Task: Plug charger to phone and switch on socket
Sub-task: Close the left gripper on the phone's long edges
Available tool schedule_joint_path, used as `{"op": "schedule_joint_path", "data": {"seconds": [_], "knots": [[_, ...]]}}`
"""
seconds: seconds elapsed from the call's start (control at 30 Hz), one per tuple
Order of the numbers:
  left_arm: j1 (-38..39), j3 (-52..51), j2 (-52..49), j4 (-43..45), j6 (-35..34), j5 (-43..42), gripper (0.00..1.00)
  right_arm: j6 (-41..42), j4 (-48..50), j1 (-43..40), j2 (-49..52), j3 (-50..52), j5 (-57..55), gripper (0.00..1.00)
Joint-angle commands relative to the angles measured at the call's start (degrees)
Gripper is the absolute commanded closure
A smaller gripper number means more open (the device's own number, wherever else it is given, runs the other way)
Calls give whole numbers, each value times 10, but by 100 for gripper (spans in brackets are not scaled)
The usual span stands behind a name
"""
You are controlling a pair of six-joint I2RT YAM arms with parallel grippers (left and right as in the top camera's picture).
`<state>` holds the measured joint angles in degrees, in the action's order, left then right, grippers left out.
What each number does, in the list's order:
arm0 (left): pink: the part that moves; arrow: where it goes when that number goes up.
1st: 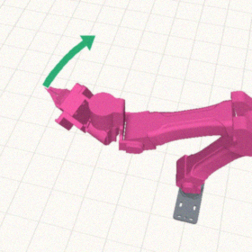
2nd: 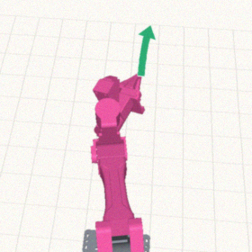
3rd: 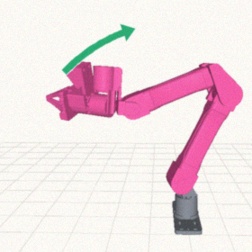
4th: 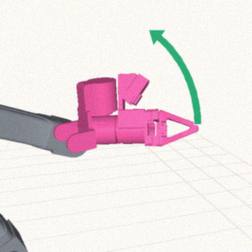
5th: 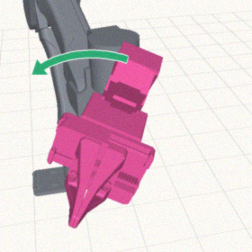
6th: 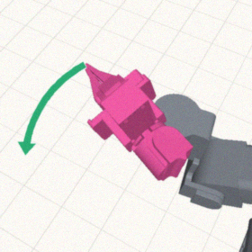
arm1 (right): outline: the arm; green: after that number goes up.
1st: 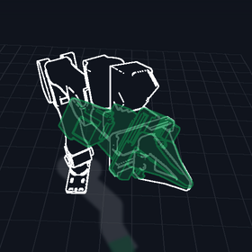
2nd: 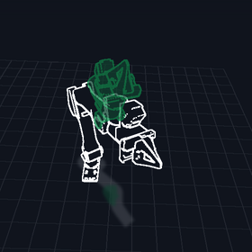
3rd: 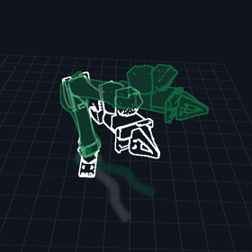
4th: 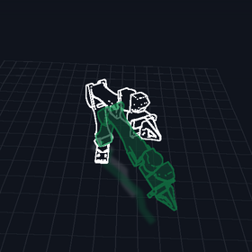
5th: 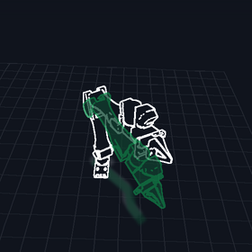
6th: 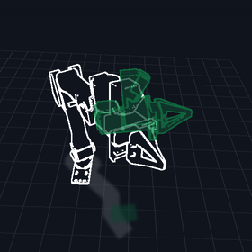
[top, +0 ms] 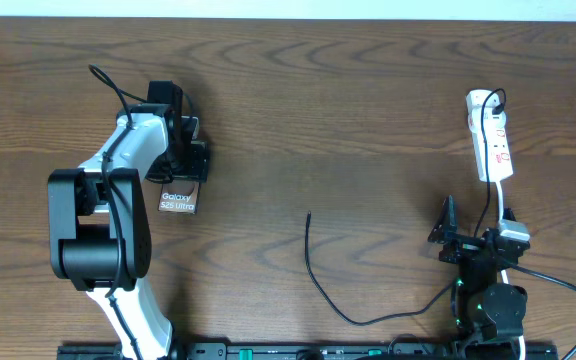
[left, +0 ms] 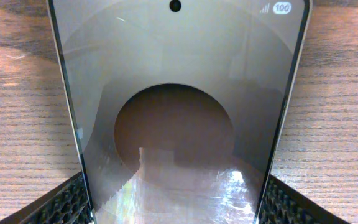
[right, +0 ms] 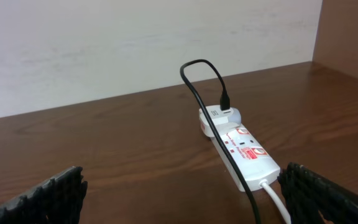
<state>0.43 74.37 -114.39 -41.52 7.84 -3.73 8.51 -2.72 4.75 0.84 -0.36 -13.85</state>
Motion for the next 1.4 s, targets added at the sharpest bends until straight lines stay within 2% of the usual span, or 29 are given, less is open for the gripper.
{"op": "schedule_joint_path", "data": {"seconds": [0.0, 0.4, 0.5, 0.7, 0.93, 1.2, 1.27, 1.37], "knots": [[-2, -17, -10, -2, 5, -12, 24, -5, -3, 5, -4, 0, -4, 1], [-2, -17, -10, -2, 5, -12, 25, -5, -3, 5, -4, 0, -4, 1], [-2, -17, -10, -2, 5, -12, 30, -4, -3, 5, -4, 0, -4, 1], [-2, -17, -10, -2, 5, -12, 34, -5, -3, 5, -4, 0, -4, 1], [-2, -17, -10, -2, 5, -12, 51, -4, -3, 5, -4, 0, -4, 1], [-2, -17, -10, -2, 5, -12, 81, -4, -3, 5, -4, 0, -4, 1], [-2, -17, -10, -2, 5, -12, 92, -5, -3, 5, -4, 0, -4, 1], [-2, -17, -10, -2, 5, -12, 92, -4, -3, 5, -4, 0, -4, 1]]}}
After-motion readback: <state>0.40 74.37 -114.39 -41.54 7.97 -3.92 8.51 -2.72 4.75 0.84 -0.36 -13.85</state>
